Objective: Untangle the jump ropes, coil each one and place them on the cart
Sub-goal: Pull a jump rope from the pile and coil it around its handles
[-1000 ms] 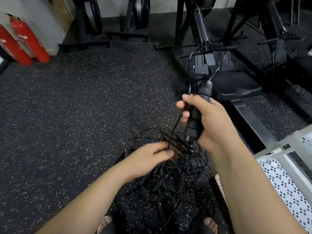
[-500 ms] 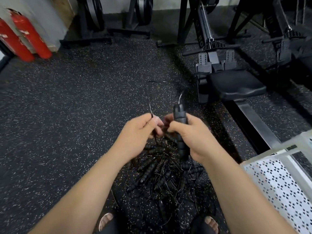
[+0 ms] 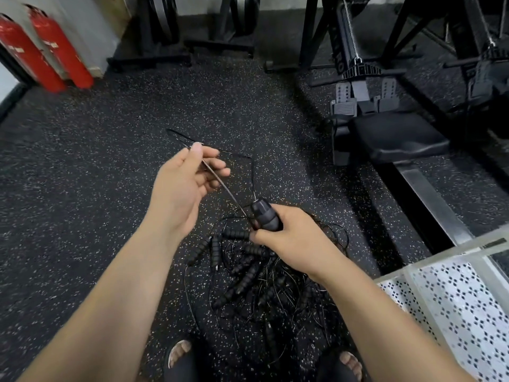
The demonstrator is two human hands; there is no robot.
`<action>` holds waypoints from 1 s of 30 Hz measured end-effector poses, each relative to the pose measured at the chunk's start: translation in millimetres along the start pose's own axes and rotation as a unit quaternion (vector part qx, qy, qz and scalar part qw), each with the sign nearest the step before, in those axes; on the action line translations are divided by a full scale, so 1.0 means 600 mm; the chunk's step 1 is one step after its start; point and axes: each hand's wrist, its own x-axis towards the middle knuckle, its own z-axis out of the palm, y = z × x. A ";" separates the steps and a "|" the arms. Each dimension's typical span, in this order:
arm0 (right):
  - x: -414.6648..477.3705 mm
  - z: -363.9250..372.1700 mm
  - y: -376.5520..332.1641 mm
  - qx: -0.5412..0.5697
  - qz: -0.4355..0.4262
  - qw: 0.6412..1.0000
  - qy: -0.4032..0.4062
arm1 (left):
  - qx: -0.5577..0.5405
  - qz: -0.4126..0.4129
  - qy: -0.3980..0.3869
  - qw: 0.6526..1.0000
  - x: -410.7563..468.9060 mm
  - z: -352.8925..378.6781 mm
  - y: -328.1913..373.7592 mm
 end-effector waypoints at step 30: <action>0.020 -0.141 0.010 0.492 0.015 0.849 0.192 | 0.364 -0.065 -0.392 0.842 -0.095 0.088 -0.026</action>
